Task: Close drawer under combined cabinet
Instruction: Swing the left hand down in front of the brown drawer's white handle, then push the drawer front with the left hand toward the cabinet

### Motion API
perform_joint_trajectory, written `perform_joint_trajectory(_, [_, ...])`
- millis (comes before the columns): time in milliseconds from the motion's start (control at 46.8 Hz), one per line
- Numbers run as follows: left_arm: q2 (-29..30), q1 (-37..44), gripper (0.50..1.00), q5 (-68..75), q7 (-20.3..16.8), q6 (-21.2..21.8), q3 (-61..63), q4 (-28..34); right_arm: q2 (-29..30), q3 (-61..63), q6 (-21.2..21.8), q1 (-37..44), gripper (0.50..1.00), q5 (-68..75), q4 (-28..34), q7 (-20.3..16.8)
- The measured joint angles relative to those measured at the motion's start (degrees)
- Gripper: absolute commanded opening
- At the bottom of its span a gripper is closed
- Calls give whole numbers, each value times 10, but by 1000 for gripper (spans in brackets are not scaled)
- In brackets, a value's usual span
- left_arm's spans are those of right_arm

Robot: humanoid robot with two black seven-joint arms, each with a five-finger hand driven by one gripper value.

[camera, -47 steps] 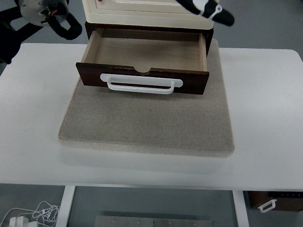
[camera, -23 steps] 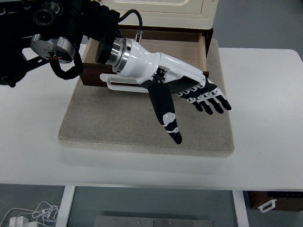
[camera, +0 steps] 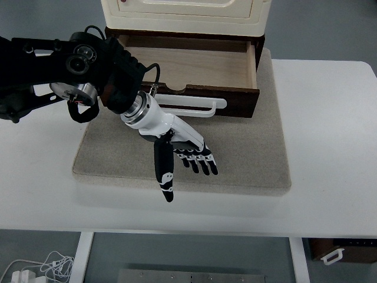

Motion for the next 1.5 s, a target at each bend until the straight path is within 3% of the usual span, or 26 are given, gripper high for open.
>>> perform_joint_trajectory(342, [5, -4, 996, 17, 19, 0, 9, 37, 0, 0, 0, 0, 952, 0, 0, 0])
perform_joint_trajectory(1495, [-49, -19, 988, 72, 18, 0, -1, 183, 0, 0, 0, 0, 952, 0, 0, 0])
